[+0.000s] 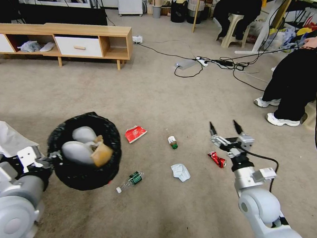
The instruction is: Pick up the trash bin and place the garbage on the floor into it.
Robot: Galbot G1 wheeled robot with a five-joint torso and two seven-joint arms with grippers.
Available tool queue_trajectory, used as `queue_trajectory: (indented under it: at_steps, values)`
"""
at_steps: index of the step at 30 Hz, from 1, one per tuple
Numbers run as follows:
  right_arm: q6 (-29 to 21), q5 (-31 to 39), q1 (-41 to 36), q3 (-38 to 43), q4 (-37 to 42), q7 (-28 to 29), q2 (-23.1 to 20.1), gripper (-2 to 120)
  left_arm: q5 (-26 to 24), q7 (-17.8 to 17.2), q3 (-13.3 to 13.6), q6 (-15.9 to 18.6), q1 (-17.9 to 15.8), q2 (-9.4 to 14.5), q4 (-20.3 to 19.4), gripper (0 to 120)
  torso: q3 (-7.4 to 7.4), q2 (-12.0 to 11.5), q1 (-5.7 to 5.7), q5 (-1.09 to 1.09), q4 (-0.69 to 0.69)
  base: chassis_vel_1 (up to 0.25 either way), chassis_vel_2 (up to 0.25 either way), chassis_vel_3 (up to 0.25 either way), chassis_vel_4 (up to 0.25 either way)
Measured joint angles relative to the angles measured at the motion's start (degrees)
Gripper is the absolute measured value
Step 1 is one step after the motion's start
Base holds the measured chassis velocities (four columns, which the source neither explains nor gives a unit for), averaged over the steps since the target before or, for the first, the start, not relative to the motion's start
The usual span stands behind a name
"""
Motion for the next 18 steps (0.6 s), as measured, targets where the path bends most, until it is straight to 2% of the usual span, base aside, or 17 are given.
queue_trajectory:
  at_steps: [1,4,6,18]
  values:
    - [-0.22,-0.17,-0.55,1.27,0.84,1.30,0.68,100,-0.43,0.11,-1.55,-0.28,0.02,-0.02,0.48,4,0.00,0.00,0.00,0.00,0.00,0.000,0.000,0.000,0.000]
    - [-0.32,-0.27,-0.83,1.97,1.23,1.89,0.97,100,-0.94,0.17,-2.48,-0.40,0.04,-0.02,0.71,4,0.00,0.00,0.00,0.00,0.01,0.000,0.000,0.000,0.000]
    - [-0.38,-1.05,-1.75,3.57,2.04,2.65,1.33,100,-2.35,0.31,-4.52,-0.46,0.00,0.11,1.13,4,0.00,0.00,0.00,0.00,0.01,0.000,0.000,0.000,0.000]
    - [-0.28,-1.29,-2.18,3.93,1.86,3.18,2.07,100,-2.95,0.83,-5.28,-0.46,0.09,0.12,0.95,4,0.00,0.00,0.00,0.01,0.00,0.000,0.000,0.000,0.000]
